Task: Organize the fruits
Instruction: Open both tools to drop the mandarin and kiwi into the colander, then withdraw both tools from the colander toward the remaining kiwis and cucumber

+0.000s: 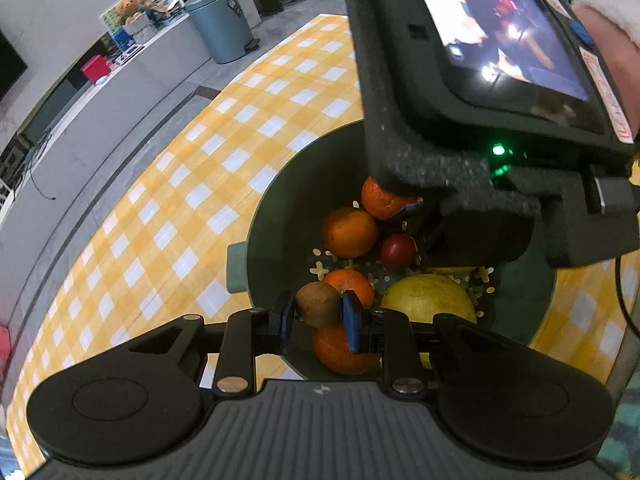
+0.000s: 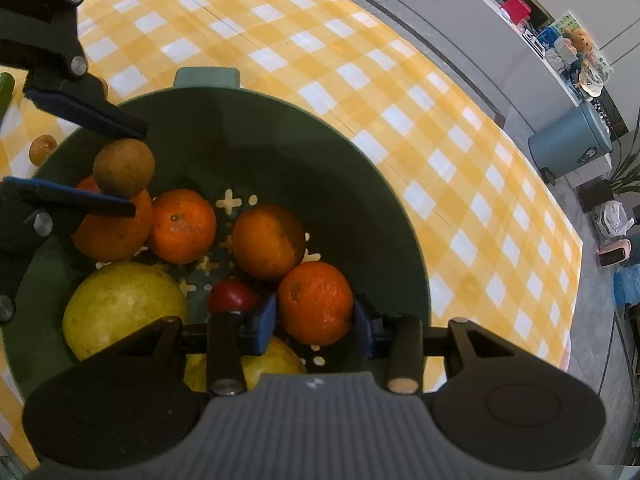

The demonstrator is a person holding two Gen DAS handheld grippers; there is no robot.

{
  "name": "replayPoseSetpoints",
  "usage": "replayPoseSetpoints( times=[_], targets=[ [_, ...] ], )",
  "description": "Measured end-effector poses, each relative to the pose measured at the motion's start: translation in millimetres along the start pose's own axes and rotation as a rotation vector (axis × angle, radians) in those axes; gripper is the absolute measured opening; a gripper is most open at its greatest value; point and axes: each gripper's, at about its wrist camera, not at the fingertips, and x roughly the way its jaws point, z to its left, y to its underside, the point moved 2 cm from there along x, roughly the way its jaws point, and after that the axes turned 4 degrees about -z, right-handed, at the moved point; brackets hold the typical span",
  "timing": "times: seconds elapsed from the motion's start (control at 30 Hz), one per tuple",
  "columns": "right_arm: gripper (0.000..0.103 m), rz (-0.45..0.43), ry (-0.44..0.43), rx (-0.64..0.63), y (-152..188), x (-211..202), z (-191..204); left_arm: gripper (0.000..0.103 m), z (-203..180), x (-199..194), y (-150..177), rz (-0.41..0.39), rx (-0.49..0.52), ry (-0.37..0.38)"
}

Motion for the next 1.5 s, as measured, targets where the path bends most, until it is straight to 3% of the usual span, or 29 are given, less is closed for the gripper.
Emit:
replayPoseSetpoints(
  times=[0.3, 0.6, 0.73, 0.8, 0.97, 1.13, 1.3, 1.5],
  targets=[
    [0.052, -0.032, -0.013, 0.039, 12, -34, -11, 0.029, -22, 9, -7, -0.011, 0.173, -0.013],
    [0.052, -0.108, 0.021, 0.136, 32, -47, -12, 0.033, -39, -2, -13, -0.069, 0.275, -0.011],
    [0.053, -0.148, 0.047, 0.129, 38, -50, -8, 0.033, -32, -3, -9, -0.068, 0.262, 0.001],
    [0.06, -0.171, 0.061, 0.153, 41, -53, -10, 0.033, -28, 2, -9, -0.056, 0.245, -0.007],
    [0.06, -0.222, 0.065, 0.29, 58, -65, -13, 0.034, -28, 10, -1, -0.01, 0.233, 0.002],
    [0.062, -0.246, 0.136, 0.253, 69, -69, 8, 0.034, -36, 17, -1, 0.01, 0.241, 0.007],
    [0.064, -0.266, 0.151, 0.201, 72, -71, 26, 0.038, -36, 19, -1, 0.012, 0.229, -0.009],
    [0.065, -0.269, 0.147, 0.234, 78, -76, 27, 0.061, -42, 16, 1, 0.001, 0.253, -0.083]
  ],
)
